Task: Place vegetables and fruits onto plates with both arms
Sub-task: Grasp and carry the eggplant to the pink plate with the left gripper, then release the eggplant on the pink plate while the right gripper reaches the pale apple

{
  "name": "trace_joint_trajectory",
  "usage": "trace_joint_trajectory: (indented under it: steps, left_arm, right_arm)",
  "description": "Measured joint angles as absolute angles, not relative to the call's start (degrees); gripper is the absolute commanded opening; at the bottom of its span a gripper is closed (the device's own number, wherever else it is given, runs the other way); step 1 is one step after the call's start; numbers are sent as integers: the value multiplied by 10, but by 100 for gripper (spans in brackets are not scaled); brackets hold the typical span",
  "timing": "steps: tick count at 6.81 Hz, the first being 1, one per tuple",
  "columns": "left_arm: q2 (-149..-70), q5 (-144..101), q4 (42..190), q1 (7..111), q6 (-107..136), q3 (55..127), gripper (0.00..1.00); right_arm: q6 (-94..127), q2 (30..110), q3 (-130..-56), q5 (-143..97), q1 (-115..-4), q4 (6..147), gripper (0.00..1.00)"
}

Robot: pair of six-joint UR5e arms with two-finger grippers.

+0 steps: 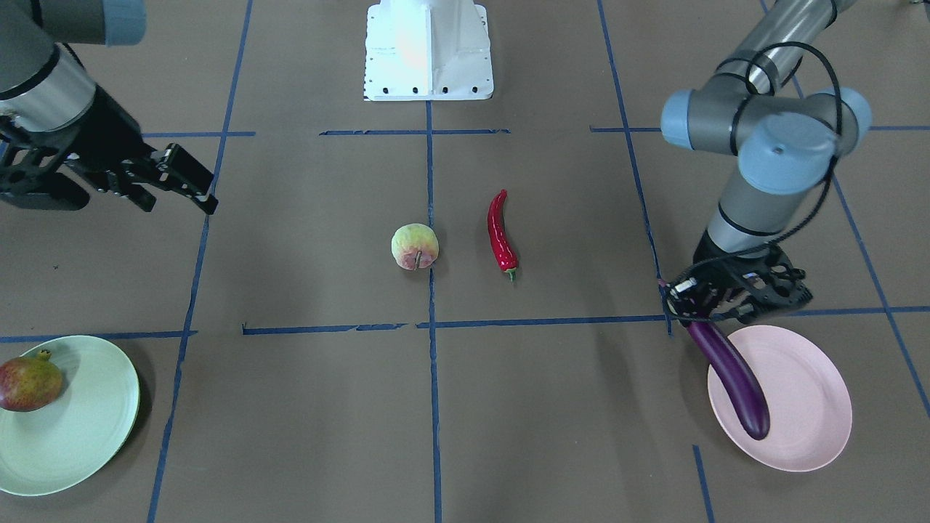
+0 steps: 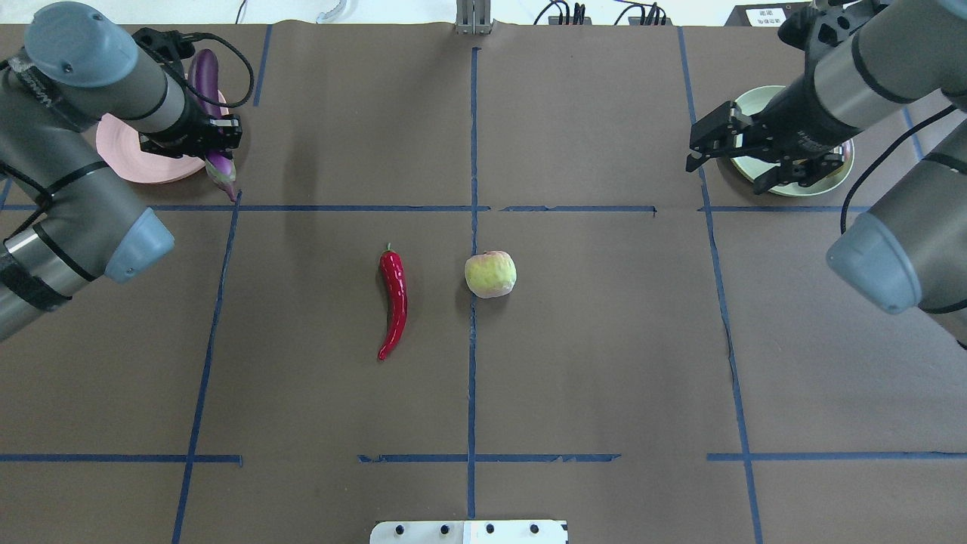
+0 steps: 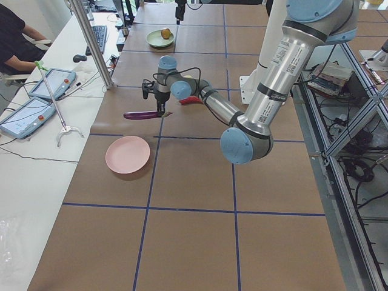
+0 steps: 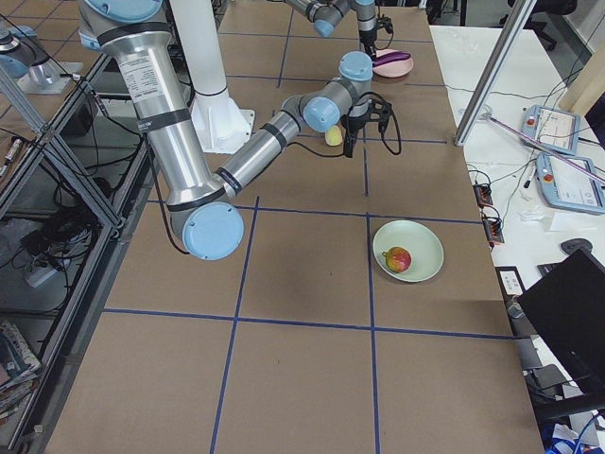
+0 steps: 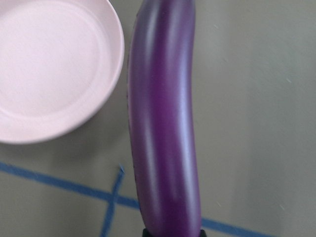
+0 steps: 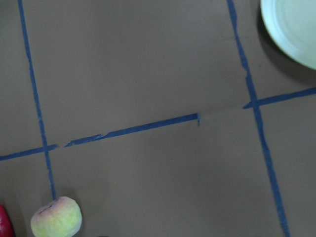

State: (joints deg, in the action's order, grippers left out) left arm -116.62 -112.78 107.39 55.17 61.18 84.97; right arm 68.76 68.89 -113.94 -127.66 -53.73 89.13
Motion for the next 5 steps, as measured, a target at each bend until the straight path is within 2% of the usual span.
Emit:
trace_joint_trajectory:
  steps: [2, 3, 4, 5]
  left_arm:
    - [-1166, -1157, 1118, 582, 539, 767, 55]
    - [-1165, -1161, 1134, 586, 513, 738, 90]
    - [-1164, -1163, 1155, 587, 493, 715, 100]
    - [-1163, -1165, 1172, 588, 484, 704, 100]
  right_arm:
    - [783, 652, -1145, -1198, -450, 891, 100]
    - [804, 641, -1145, -1176, -426, 891, 100]
    - [813, 637, -1145, -1167, -415, 891, 100]
    - [816, 634, -1145, -1163, -409, 891, 100]
